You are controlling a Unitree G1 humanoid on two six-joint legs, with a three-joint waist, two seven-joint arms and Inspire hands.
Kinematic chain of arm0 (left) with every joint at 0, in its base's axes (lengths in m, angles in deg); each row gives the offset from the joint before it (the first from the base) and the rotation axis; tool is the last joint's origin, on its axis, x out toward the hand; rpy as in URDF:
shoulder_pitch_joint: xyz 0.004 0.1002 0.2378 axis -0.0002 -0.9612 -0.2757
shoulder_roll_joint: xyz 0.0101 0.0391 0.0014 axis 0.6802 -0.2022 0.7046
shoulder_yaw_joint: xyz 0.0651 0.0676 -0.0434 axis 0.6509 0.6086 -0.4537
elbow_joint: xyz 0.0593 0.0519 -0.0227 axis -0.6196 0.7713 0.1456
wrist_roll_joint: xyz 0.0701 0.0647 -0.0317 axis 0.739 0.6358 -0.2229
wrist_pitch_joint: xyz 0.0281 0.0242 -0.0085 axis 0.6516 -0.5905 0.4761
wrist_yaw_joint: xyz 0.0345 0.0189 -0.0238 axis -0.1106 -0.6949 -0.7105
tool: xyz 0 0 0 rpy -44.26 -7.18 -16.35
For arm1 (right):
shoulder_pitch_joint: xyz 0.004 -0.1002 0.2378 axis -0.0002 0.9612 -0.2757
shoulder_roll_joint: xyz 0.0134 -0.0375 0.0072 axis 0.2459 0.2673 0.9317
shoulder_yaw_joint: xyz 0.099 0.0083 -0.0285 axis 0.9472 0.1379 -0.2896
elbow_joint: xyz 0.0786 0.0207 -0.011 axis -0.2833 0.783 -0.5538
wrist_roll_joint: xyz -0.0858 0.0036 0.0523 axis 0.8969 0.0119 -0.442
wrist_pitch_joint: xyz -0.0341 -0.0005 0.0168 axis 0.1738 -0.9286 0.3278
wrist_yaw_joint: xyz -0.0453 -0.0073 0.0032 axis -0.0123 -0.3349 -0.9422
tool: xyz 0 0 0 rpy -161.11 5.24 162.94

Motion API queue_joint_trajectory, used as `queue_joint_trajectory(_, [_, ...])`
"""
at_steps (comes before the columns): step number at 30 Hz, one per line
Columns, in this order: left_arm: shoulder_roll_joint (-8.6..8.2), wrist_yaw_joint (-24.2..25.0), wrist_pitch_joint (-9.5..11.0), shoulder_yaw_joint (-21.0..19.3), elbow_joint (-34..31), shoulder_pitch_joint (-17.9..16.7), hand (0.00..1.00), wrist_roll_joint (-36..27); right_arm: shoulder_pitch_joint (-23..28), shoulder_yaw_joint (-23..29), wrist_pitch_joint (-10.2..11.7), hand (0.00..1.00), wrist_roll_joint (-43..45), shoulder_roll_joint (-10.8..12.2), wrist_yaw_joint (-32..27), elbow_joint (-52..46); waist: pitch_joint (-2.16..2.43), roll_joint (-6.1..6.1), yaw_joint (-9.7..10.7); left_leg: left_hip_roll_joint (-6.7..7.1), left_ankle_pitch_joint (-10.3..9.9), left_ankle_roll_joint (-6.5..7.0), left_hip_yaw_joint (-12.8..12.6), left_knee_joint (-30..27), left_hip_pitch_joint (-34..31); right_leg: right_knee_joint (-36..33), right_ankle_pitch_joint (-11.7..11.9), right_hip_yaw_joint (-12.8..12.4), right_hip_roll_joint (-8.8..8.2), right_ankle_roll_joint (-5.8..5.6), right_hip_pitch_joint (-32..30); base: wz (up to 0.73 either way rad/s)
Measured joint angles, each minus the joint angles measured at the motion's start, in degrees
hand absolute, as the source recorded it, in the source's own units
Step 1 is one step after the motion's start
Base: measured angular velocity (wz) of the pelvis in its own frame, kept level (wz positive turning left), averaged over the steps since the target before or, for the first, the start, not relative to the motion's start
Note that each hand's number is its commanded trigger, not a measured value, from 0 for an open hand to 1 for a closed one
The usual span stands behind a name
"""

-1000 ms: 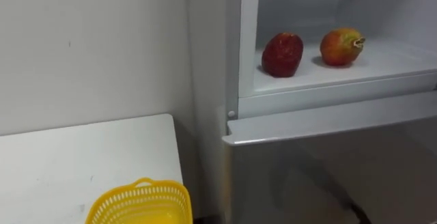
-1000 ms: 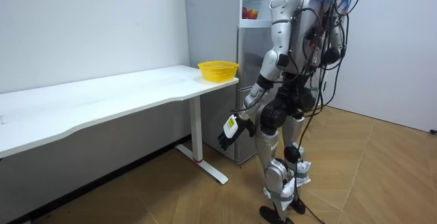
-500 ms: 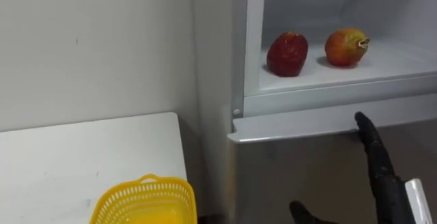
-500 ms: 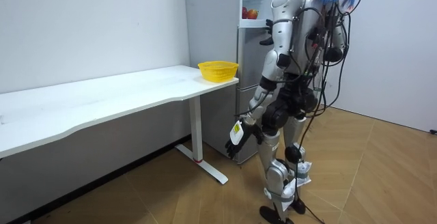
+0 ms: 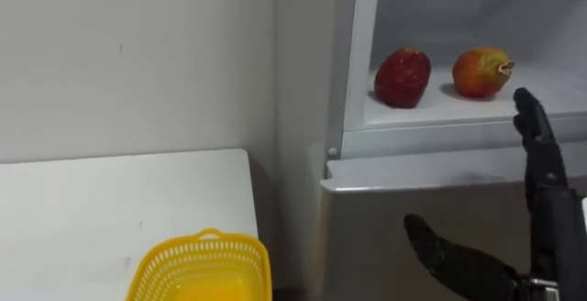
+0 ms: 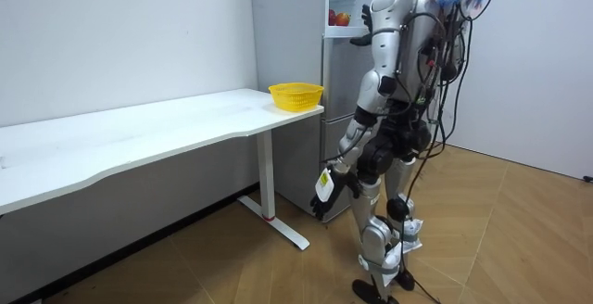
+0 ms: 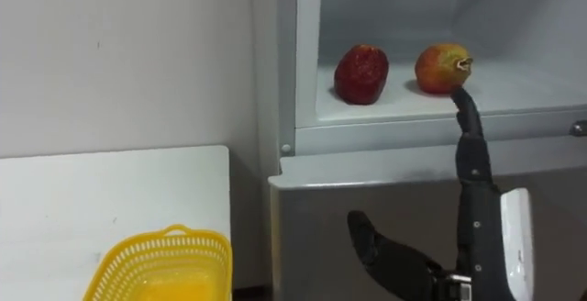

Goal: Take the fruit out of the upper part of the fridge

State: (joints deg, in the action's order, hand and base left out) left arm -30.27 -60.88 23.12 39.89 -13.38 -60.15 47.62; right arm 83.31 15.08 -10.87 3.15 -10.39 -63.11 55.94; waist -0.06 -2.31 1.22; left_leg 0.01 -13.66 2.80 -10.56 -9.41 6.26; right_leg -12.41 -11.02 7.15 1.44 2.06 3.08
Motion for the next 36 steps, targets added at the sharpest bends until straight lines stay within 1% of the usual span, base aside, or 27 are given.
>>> queue_joint_trajectory(1, [0.08, -0.1, -0.4, -0.2, 0.0, 0.1, 0.00, 0.0, -1.2, 0.9, 0.0, 0.00, 0.0, -0.5, -0.7, 0.3, -0.10, -0.20, 0.0, -0.02, 0.0, 0.00, 0.1, -0.1, -0.1, 0.0, 0.0, 0.1, -0.02, 0.04, 0.0, 0.04])
queue_joint_trajectory(3, [0.35, -0.1, -0.9, -0.3, 0.0, 0.1, 0.00, 0.0, -3.2, 2.4, 0.0, 0.00, 0.0, -1.2, -1.6, 0.8, 0.05, -0.75, 0.0, -0.02, 0.0, 0.00, 0.3, -0.2, -0.1, 0.0, 0.1, 0.5, -0.08, 0.09, 0.0, 0.04])
queue_joint_trajectory(5, [0.46, -0.1, -1.2, -0.5, 0.0, 0.2, 0.00, 0.1, -5.4, 3.4, 0.0, 0.00, 0.0, -1.7, -2.7, 0.8, 0.11, -1.02, 0.0, -0.02, 0.0, 0.00, 0.4, -0.2, -0.2, 0.0, 0.1, 0.9, -0.17, 0.12, 0.1, 0.04])
queue_joint_trajectory(8, [0.42, 0.0, -1.5, -1.5, 0.0, 0.3, 0.00, 3.0, -8.8, 4.7, 0.2, 0.00, -0.1, -2.3, -3.9, 1.5, 0.17, -1.13, 0.0, 0.02, 0.0, 0.00, 0.9, -0.4, -0.5, 0.9, 0.3, 1.5, -0.24, 0.14, 0.5, 0.11])
queue_joint_trajectory(9, [0.37, 0.0, -1.7, -1.7, 0.0, 0.2, 0.00, 4.7, -10.1, 5.2, 0.4, 0.00, -0.6, -2.3, -3.9, 2.5, 0.14, -1.16, 0.2, 0.01, 0.0, 0.01, 1.5, -0.6, -0.6, 0.9, 0.4, 2.4, -0.33, 0.14, 0.7, 0.17])
queue_joint_trajectory(10, [0.13, 0.1, -1.9, -2.3, -0.1, 0.1, 0.00, 6.2, -11.8, 6.3, 0.4, 0.00, -0.6, -2.4, -3.7, 4.8, 0.18, -1.21, 0.0, 0.01, 0.0, 0.00, 1.6, -0.7, -0.5, 0.9, 0.4, 2.5, -0.33, 0.14, 0.9, 0.13])
queue_joint_trajectory(13, [-0.32, 0.7, -2.2, -2.6, -0.4, 0.0, 0.00, 8.6, -15.4, 9.1, -0.5, 0.00, -0.6, -2.4, -3.3, 10.2, 0.17, -1.19, -0.5, 0.04, 0.0, 0.00, 1.9, -0.9, -0.6, 0.9, 0.4, 2.5, -0.34, 0.14, 0.9, 0.04])
queue_joint_trajectory(17, [-0.60, 1.8, -2.8, -2.5, -0.4, -0.2, 0.00, 8.9, -16.3, 9.8, -0.5, 0.00, -0.8, -2.8, -3.3, 10.9, 0.03, -0.97, -0.9, -0.01, 0.0, -0.01, 1.9, -0.9, -0.6, 0.9, 0.4, 2.6, -0.32, 0.14, 0.9, 0.00])
queue_joint_trajectory(20, [-0.74, 3.1, -3.0, -2.5, -0.4, -0.2, 0.00, 8.9, -16.9, 9.9, -0.5, 0.00, -1.7, -3.7, -2.5, 11.4, -0.07, -0.68, -1.4, 0.00, 0.0, -0.02, 1.9, -1.0, -0.6, 0.9, 0.4, 2.6, -0.42, 0.14, 0.9, 0.00])
queue_joint_trajectory(23, [-0.72, 4.3, -3.1, -3.1, -0.4, 0.0, 0.00, 8.9, -19.1, 10.0, -1.1, 0.00, -3.7, -4.2, -1.2, 13.6, -0.06, -0.52, -1.7, 0.00, 0.1, -0.07, 1.9, -1.0, -0.6, 0.9, 0.4, 2.6, -0.42, 0.15, 1.0, 0.00])
queue_joint_trajectory(24, [-0.72, 4.9, -3.2, -3.6, -0.4, 0.0, 0.00, 8.9, -19.9, 10.1, -1.6, 0.00, -4.1, -4.3, -0.6, 14.2, -0.05, -0.54, -1.7, -0.01, 0.1, -0.09, 2.1, -1.0, -0.6, 0.9, 0.4, 2.7, -0.42, 0.15, 1.0, 0.10])
queue_joint_trajectory(25, [-0.71, 5.4, -3.3, -3.7, -0.4, 0.1, 0.00, 9.0, -20.7, 10.1, -1.9, 0.00, -4.1, -4.4, -0.2, 14.6, -0.06, -0.52, -1.5, 0.10, 0.1, -0.12, 2.8, -1.1, -0.7, 0.9, 0.4, 3.2, -0.46, 0.15, 1.1, 0.12])
queue_joint_trajectory(27, [-0.70, 6.2, -3.6, -3.7, -0.4, 0.8, 0.00, 9.0, -21.7, 10.1, -1.9, 0.00, -4.1, -4.5, -0.1, 15.3, -0.04, -0.56, -1.7, 0.07, 0.1, -0.15, 2.8, -1.1, -0.7, 0.9, 0.4, 3.4, -0.50, 0.15, 1.2, 0.09])
queue_joint_trajectory(28, [-0.69, 6.5, -3.9, -3.6, -0.4, 0.9, 0.00, 9.0, -22.6, 10.0, -2.0, 0.00, -4.1, -4.6, 0.0, 16.2, -0.08, -0.63, -1.8, 0.06, 0.2, -0.20, 3.1, -1.1, -0.7, 0.9, 0.4, 3.8, -0.50, 0.15, 1.3, 0.07])
queue_joint_trajectory(30, [-0.68, 6.5, -4.2, -3.6, -0.4, 1.1, 0.00, 8.9, -23.2, 10.0, -2.5, 0.00, -4.2, -4.9, 0.0, 17.3, -0.01, -0.90, -1.8, 0.02, 0.2, -0.24, 3.1, -1.1, -0.6, 0.9, 0.4, 4.0, -0.61, 0.15, 1.4, 0.07])
queue_joint_trajectory(31, [-0.60, 6.6, -4.2, -3.5, -0.4, 1.2, 0.00, 8.9, -23.4, 9.9, -3.0, 0.00, -4.6, -5.3, 0.1, 17.5, -0.09, -1.10, -2.2, 0.00, 0.2, -0.26, 3.2, -1.2, -0.6, 0.9, 0.4, 4.1, -0.77, 0.15, 1.5, 0.06])
queue_joint_trajectory(33, [-0.53, 6.6, -4.3, -3.5, -0.4, 1.3, 0.00, 8.9, -24.0, 9.9, -3.1, 0.00, -6.5, -5.7, 0.5, 18.3, -0.22, -1.41, -2.6, -0.01, 0.2, -0.27, 3.2, -1.3, -0.6, 0.9, 0.4, 4.2, -0.77, 0.15, 1.6, 0.02])
queue_joint_trajectory(34, [-0.48, 6.6, -4.3, -3.5, -0.4, 1.3, 0.00, 8.9, -25.0, 9.9, -3.8, 0.00, -7.3, -5.8, 0.5, 19.1, -0.33, -1.64, -2.8, 0.00, 0.2, -0.27, 3.3, -1.4, -0.7, 1.0, 0.4, 4.3, -0.79, 0.15, 1.7, 0.00])
queue_joint_trajectory(36, [-0.37, 6.6, -4.3, -3.5, -0.4, 1.3, 0.00, 9.0, -26.3, 9.9, -4.4, 0.00, -8.3, -5.8, 0.6, 20.1, -0.28, -2.07, -3.1, 0.10, 0.2, -0.27, 3.3, -1.4, -0.8, 1.7, 0.4, 4.4, -0.83, 0.15, 1.9, 0.00])
